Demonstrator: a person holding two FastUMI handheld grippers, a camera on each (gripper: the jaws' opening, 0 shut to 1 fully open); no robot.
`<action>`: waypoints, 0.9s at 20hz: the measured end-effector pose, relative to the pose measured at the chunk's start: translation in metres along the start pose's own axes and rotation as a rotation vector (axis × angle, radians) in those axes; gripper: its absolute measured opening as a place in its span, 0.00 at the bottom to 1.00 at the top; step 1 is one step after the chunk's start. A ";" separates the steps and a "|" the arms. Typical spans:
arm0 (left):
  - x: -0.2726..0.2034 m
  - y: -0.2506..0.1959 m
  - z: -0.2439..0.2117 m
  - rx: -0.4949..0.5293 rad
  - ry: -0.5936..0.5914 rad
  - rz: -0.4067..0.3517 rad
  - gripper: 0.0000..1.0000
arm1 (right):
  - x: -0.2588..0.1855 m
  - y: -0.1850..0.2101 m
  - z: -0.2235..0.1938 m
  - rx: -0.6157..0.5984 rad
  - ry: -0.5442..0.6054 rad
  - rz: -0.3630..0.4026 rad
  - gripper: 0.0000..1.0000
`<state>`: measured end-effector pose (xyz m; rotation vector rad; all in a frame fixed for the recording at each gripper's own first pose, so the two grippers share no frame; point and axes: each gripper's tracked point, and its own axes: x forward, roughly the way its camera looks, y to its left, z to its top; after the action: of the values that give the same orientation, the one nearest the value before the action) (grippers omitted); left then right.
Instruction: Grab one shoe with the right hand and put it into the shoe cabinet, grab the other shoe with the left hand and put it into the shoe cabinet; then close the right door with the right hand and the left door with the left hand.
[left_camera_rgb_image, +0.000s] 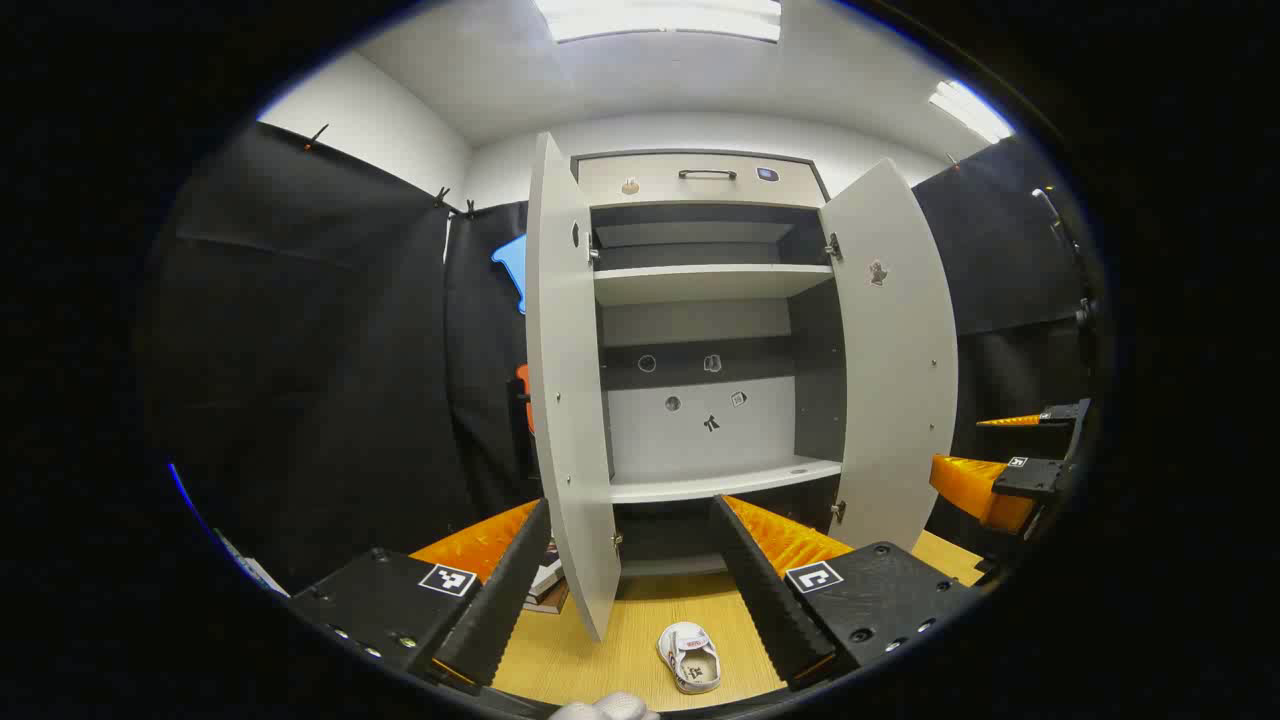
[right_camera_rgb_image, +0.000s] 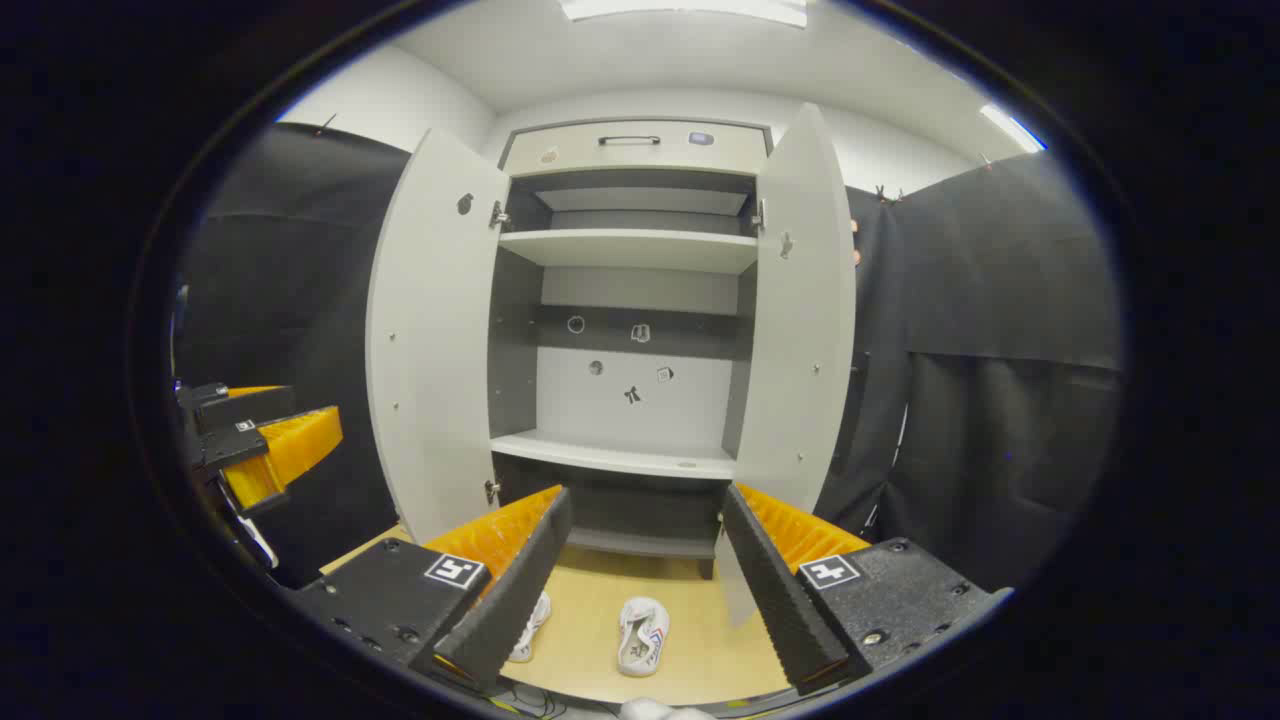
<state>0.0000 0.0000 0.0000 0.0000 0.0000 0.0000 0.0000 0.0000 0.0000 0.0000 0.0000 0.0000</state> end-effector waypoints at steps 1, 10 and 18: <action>0.001 0.001 0.000 0.000 -0.001 -0.002 0.96 | 0.000 0.000 0.000 0.001 -0.001 -0.002 0.99; 0.001 -0.001 0.000 -0.004 -0.005 -0.007 0.96 | -0.001 -0.001 0.002 -0.002 0.001 -0.010 0.99; 0.001 0.003 -0.005 -0.011 0.002 0.003 0.96 | 0.005 0.008 -0.048 -0.049 0.097 0.025 0.99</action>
<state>0.0012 0.0034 -0.0052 -0.0106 0.0025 0.0031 0.0048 0.0078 -0.0479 -0.0487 0.0975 0.0252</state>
